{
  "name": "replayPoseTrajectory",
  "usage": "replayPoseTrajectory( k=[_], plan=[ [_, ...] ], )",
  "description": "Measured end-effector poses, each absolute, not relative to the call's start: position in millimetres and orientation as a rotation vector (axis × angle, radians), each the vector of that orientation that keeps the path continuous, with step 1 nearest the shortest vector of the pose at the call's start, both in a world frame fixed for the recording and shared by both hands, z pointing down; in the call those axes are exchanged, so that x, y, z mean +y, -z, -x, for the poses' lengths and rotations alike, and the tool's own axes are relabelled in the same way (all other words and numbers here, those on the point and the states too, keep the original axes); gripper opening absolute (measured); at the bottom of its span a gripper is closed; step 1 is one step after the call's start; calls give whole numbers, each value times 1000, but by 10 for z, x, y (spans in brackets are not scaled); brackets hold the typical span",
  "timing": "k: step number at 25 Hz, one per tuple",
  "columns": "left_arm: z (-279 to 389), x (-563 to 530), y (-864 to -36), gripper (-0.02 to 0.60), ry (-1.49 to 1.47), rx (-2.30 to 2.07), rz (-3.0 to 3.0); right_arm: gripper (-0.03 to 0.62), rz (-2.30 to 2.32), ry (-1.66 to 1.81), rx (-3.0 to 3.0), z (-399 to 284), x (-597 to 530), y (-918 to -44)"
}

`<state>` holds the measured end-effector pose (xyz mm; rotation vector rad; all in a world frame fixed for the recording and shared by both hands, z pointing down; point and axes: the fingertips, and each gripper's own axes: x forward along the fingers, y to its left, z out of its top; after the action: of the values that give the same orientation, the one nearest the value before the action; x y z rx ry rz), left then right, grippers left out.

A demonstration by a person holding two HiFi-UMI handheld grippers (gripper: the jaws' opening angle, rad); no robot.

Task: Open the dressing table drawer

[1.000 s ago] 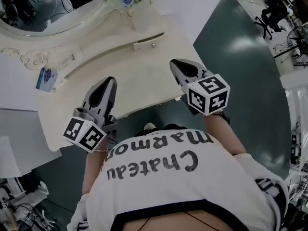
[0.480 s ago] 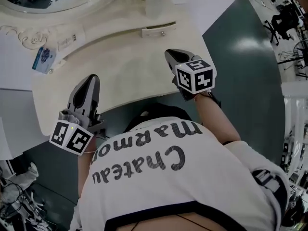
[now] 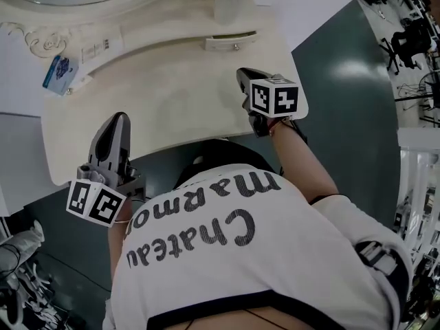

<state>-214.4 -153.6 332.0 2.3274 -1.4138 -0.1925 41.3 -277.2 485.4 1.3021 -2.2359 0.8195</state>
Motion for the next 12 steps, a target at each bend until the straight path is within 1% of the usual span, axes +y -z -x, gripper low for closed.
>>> replayPoseTrajectory(
  k=[5, 7, 8, 11, 12],
  plan=[
    [2086, -1638, -3351, 23, 215, -1445, -2287, 29, -1303, -808, -2219, -429, -2954, -4900],
    [2023, -1676, -3360, 24, 212, -1449, -2279, 40, -1305, -804, -2221, -446, -3039, -4913],
    [1992, -1693, -3366, 24, 209, -1451, -2274, 49, -1294, -805, -2225, -443, -3072, -4924],
    [1891, -1756, -3364, 25, 205, -1449, -2265, 109, -1247, -793, -2237, -418, -3155, -4948],
    [1857, -1785, -3355, 23, 204, -1449, -2267, 114, -1238, -789, -2239, -416, -3186, -4952]
  ],
)
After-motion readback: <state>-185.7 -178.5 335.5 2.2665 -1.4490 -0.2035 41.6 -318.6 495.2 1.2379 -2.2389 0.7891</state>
